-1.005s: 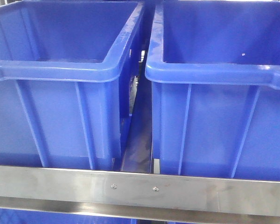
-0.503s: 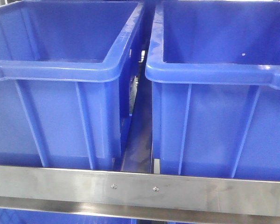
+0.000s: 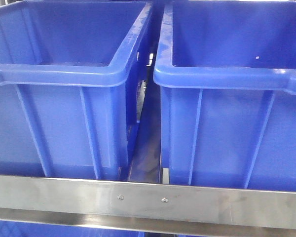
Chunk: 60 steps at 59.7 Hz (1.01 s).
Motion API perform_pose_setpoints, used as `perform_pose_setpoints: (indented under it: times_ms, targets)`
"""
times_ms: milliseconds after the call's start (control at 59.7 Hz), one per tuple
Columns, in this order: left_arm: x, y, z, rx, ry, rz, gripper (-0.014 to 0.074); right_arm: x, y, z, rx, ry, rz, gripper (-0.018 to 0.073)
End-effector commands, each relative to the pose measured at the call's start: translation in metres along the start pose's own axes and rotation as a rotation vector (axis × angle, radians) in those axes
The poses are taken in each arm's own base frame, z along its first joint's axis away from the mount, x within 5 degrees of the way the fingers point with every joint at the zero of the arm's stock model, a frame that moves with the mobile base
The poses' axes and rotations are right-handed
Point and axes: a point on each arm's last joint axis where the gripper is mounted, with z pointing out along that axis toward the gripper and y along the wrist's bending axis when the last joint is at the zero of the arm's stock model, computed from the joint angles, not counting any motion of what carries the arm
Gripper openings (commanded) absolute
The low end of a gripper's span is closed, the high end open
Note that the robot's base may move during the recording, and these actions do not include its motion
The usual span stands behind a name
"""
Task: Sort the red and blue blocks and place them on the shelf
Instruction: 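Move both held cubes over the blue bins on the shelf, then lower both grippers into the upper blue bins and open them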
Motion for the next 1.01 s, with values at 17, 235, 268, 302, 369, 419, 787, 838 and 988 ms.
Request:
perform_pose_setpoints:
  times_ms: [17, 235, 268, 302, 369, 419, 787, 838, 988]
  targets:
    - [-0.015, -0.006, -0.004, 0.047, -0.104, 0.003, 0.0123, -0.018, 0.004, -0.004, -0.027, -0.135, -0.014, 0.006]
    - [-0.025, -0.011, -0.007, 0.107, -0.202, -0.008, 0.0123, -0.02, 0.005, -0.002, -0.041, -0.153, -0.003, 0.006]
    - [-0.028, -0.013, -0.008, 0.117, -0.22, -0.008, 0.0123, -0.02, 0.006, 0.0, -0.046, -0.145, 0.001, 0.006]
    - [-0.031, -0.014, -0.007, 0.121, -0.227, -0.008, 0.0123, -0.021, 0.007, 0.003, -0.053, -0.138, -0.003, 0.006]
    - [-0.039, -0.017, -0.003, 0.123, -0.227, -0.007, 0.0123, -0.022, 0.011, 0.012, -0.072, -0.108, -0.017, 0.006]
    - [-0.045, -0.019, 0.002, 0.119, -0.216, -0.006, 0.0123, -0.024, 0.015, 0.02, -0.091, -0.083, -0.027, 0.006]
    - [-0.063, -0.047, 0.071, 0.154, -0.113, 0.038, 0.0123, -0.03, 0.049, 0.097, -0.175, 0.067, -0.066, 0.006]
    - [-0.062, -0.052, 0.082, 0.159, -0.087, 0.056, 0.0123, -0.027, 0.05, 0.107, -0.171, 0.082, -0.068, 0.006]
    - [-0.059, -0.065, 0.107, 0.171, -0.013, 0.082, 0.0123, -0.021, 0.051, 0.123, -0.165, 0.102, -0.069, 0.006]
